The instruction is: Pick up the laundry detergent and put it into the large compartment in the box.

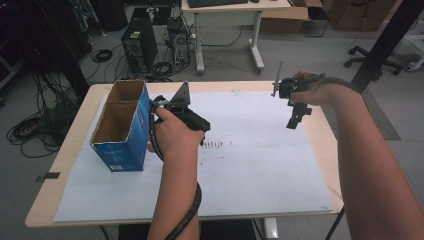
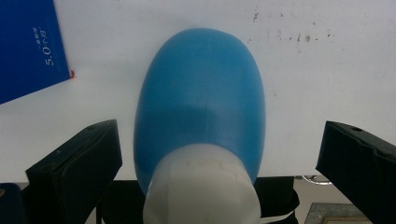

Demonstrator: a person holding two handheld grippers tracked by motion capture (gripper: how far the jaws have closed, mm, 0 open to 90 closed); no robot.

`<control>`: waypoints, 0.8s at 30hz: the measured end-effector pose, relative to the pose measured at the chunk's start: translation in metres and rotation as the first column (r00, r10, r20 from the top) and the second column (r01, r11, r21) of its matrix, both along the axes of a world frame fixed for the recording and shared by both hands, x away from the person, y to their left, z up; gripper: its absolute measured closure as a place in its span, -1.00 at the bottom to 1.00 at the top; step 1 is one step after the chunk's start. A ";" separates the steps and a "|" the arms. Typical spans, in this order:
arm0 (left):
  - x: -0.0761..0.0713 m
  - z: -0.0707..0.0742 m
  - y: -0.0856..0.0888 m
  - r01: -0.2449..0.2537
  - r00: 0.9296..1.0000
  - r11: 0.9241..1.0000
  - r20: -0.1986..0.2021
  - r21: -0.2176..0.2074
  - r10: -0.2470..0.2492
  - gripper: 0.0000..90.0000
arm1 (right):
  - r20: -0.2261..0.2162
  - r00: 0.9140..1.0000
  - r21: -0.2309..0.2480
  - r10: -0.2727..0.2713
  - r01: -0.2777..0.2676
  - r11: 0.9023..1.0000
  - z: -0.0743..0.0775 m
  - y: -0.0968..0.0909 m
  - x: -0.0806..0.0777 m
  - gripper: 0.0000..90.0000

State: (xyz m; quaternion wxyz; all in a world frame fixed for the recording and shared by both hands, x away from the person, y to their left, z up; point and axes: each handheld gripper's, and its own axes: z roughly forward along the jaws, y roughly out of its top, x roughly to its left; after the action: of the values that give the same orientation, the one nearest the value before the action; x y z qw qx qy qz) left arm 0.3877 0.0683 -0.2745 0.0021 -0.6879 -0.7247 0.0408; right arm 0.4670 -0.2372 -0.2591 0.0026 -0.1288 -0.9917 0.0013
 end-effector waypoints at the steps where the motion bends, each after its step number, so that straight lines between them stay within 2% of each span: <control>1: 0.000 0.000 0.000 0.004 1.000 1.000 -0.002 0.001 -0.004 -1.00 | 0.000 1.000 0.001 0.005 -0.005 1.000 0.000 -0.001 0.000 -0.89; 3: 0.000 -0.001 -0.001 0.007 1.000 1.000 0.009 0.005 -0.007 -1.00 | 0.001 1.000 -0.001 -0.001 0.001 1.000 0.000 -0.001 -0.001 -0.89; 19: -0.001 -0.013 -0.001 0.009 1.000 1.000 0.001 0.018 -0.009 -0.99 | -0.002 1.000 0.001 -0.007 0.007 1.000 -0.001 -0.006 -0.002 -0.89; 24: -0.002 -0.015 0.000 0.014 1.000 1.000 0.008 0.028 -0.015 -0.90 | -0.004 1.000 -0.001 -0.006 0.006 1.000 -0.002 -0.005 -0.003 -0.89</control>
State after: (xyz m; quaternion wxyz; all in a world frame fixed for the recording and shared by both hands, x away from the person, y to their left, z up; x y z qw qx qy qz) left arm 0.3858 0.0687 -0.2891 0.0091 -0.6932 -0.7202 0.0281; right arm 0.4645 -0.2427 -0.2612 0.0046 -0.1319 -0.9913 0.0019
